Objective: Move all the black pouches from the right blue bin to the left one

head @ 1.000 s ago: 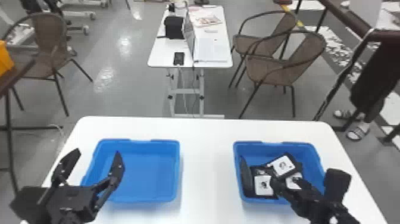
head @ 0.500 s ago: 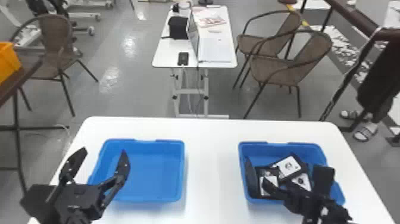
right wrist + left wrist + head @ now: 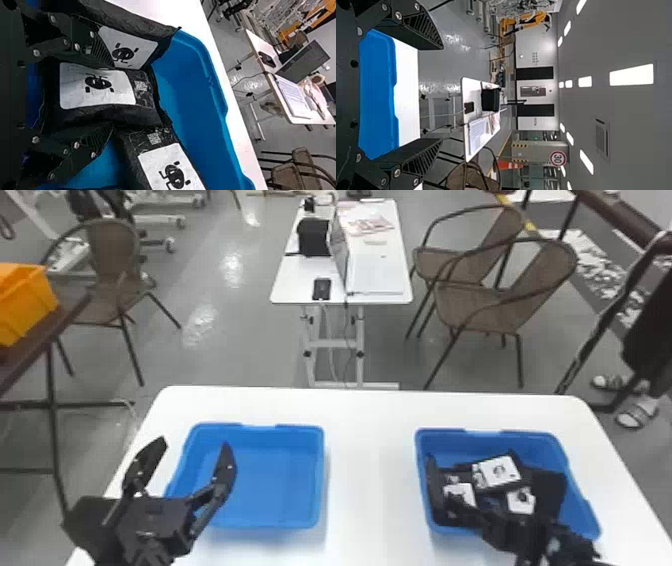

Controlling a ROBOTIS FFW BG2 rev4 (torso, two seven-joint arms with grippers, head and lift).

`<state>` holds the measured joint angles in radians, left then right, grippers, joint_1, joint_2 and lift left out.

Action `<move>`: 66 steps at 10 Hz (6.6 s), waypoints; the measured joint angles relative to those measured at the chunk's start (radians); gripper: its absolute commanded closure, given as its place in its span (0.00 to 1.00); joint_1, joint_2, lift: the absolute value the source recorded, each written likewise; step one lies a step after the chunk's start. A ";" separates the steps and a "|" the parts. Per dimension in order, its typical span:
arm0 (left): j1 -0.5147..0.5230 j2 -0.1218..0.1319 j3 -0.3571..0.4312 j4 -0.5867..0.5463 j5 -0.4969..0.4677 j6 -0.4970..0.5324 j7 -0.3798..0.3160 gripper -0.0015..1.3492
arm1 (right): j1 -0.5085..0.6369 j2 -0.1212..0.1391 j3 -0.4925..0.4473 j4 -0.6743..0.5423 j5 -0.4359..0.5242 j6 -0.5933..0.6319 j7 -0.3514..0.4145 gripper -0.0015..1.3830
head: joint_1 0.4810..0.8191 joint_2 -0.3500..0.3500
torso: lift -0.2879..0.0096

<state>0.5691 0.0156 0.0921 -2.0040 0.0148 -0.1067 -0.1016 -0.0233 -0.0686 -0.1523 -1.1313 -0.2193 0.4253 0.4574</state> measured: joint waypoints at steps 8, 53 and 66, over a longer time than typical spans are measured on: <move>0.001 -0.003 0.003 0.003 0.004 -0.012 -0.003 0.16 | 0.231 0.004 -0.041 -0.482 -0.117 0.103 -0.076 0.91 | 0.63 0.54 | 1.00; -0.390 0.016 -0.009 0.430 -0.169 0.186 -0.188 0.02 | -0.126 -0.013 0.142 -0.280 0.135 -0.007 0.413 0.25 | 0.63 0.69 | 1.00; -0.196 -0.016 0.168 0.050 0.045 0.102 -0.174 0.19 | 0.273 0.068 -0.085 -0.482 0.201 -0.045 0.156 0.25 | 0.63 0.65 | 1.00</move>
<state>0.3733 0.0000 0.2597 -1.9542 0.0599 -0.0048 -0.2761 0.2499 -0.0005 -0.2377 -1.6133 -0.0187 0.3805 0.6137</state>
